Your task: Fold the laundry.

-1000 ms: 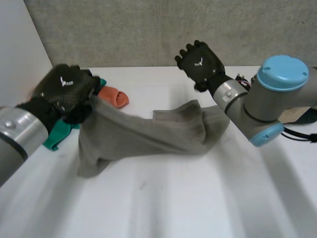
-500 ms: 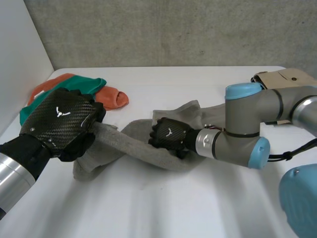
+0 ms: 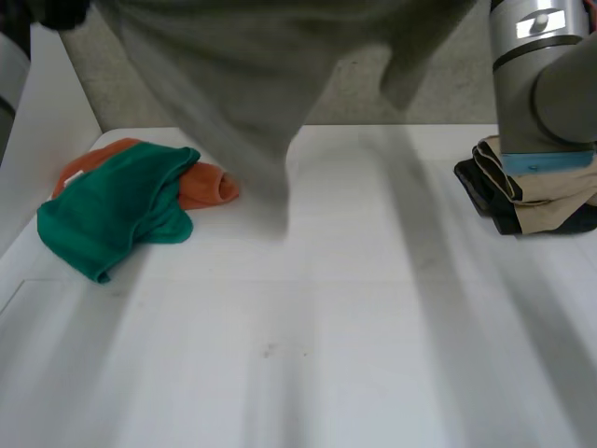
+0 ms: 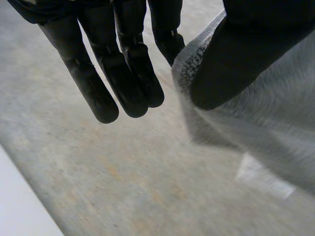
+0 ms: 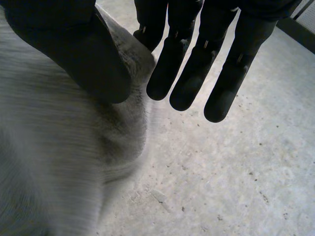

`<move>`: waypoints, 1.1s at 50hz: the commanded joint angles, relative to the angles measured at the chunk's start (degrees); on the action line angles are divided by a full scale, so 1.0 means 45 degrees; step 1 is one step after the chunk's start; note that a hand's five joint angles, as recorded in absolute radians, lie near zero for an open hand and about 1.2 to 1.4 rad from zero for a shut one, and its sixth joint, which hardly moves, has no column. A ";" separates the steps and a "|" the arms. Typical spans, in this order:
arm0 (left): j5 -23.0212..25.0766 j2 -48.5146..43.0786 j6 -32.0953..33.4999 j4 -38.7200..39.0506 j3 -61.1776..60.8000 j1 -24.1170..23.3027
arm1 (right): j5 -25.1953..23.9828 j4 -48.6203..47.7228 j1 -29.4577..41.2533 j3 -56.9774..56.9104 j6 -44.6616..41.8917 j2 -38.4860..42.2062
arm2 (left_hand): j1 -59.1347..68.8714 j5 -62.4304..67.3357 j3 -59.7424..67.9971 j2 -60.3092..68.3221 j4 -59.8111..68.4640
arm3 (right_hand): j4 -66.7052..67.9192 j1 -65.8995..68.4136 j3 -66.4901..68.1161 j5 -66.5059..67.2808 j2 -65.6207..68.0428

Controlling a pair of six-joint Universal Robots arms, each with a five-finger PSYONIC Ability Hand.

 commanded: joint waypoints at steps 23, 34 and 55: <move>0.1877 -0.1156 0.1115 -0.1100 -0.7483 -0.0194 | -0.1261 0.6822 -0.0665 0.6357 -0.1261 0.0416 | 0.2992 0.2837 0.2564 0.2507 0.2451 | -1.0941 -0.9979 -1.0838 -1.0736 -1.0824; 0.2268 -0.0179 0.0568 -0.1745 -0.7463 0.0099 | -0.2237 1.0394 -0.2423 0.4754 0.2857 -0.0290 | 0.2992 0.2837 0.2564 0.2507 0.2451 | -1.0386 -0.9424 -1.0283 -1.0181 -1.0269; 0.2268 -0.0120 0.0119 -0.1784 -0.6741 0.0060 | -0.1808 0.6729 -0.2542 0.7253 0.1751 0.1115 | 0.2992 0.2837 0.2564 0.2507 0.2451 | -0.8516 -0.7554 -0.8413 -0.8311 -0.8399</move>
